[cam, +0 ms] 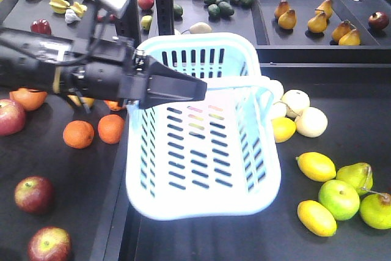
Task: Pick three apples into basket with both arms
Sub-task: 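Close the left gripper on the handle and lift the basket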
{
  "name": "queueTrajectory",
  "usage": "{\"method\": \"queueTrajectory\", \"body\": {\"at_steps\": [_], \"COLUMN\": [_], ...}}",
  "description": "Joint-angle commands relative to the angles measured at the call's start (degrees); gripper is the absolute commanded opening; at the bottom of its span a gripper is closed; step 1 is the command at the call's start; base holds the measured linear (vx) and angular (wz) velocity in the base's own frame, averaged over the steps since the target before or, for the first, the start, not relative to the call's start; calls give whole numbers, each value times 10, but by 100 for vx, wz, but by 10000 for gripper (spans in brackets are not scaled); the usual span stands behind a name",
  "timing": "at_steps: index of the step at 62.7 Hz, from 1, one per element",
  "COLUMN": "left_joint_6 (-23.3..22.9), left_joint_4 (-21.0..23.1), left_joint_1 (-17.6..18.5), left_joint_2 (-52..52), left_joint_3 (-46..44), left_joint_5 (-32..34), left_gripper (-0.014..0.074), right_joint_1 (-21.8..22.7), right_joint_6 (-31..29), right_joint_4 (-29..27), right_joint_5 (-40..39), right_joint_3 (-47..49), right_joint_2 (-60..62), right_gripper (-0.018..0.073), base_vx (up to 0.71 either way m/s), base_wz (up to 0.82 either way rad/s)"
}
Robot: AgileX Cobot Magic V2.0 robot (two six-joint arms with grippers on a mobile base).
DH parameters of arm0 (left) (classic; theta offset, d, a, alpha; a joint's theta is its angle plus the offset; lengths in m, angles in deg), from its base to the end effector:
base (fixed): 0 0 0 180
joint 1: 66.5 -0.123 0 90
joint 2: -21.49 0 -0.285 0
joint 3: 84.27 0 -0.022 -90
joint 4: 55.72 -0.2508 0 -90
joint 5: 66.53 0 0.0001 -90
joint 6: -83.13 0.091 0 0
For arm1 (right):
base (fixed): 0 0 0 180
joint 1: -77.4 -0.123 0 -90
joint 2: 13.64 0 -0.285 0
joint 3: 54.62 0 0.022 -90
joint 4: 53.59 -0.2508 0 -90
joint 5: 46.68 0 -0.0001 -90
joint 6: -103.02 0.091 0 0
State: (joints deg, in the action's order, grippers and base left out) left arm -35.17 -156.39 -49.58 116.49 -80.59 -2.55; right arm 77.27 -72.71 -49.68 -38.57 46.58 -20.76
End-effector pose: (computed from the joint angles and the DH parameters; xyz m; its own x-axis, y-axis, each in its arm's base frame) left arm 0.2764 -0.1680 0.3698 -0.5454 0.1227 -0.8291 0.8274 0.2368 -0.5093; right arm 0.0566 -0.0008 0.1916 -0.0699 0.0068 -0.9975 0.0078 0.9999 0.0063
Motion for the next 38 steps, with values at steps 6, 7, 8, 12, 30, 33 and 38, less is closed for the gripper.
{"method": "queueTrajectory", "body": {"at_steps": [6, 7, 8, 12, 30, 33, 38], "left_joint_6": [-16, -16, -16, -16, -16, -16, -16], "left_joint_4": [-12, -12, -12, -12, -12, -12, -12], "left_joint_1": [3, 3, 3, 3, 3, 3, 3], "left_joint_2": [-96, -105, -112, -137, -277, -302, -343], "left_joint_3": [37, 43, 49, 75, 184, 201, 225], "left_joint_5": [10, 9, 7, 3, -75, -88, -110], "left_gripper": [-8, -8, -8, -8, -8, -8, -8], "right_joint_1": [3, 3, 3, 3, 3, 3, 3], "right_joint_6": [-3, -3, -3, -3, -3, -3, -3], "right_joint_4": [1, 1, 1, 1, 1, 1, 1], "right_joint_5": [-41, -41, -41, -41, -41, -41, -41], "right_joint_3": [-8, -8, -8, -8, -8, -8, -8], "right_joint_2": [1, 1, 1, 1, 1, 1, 1], "right_gripper": [-5, -5, -5, -5, -5, -5, -5], "base_vx": [0, 0, 0, 0, 0, 0, 0], "base_wz": [0, 0, 0, 0, 0, 0, 0]}}
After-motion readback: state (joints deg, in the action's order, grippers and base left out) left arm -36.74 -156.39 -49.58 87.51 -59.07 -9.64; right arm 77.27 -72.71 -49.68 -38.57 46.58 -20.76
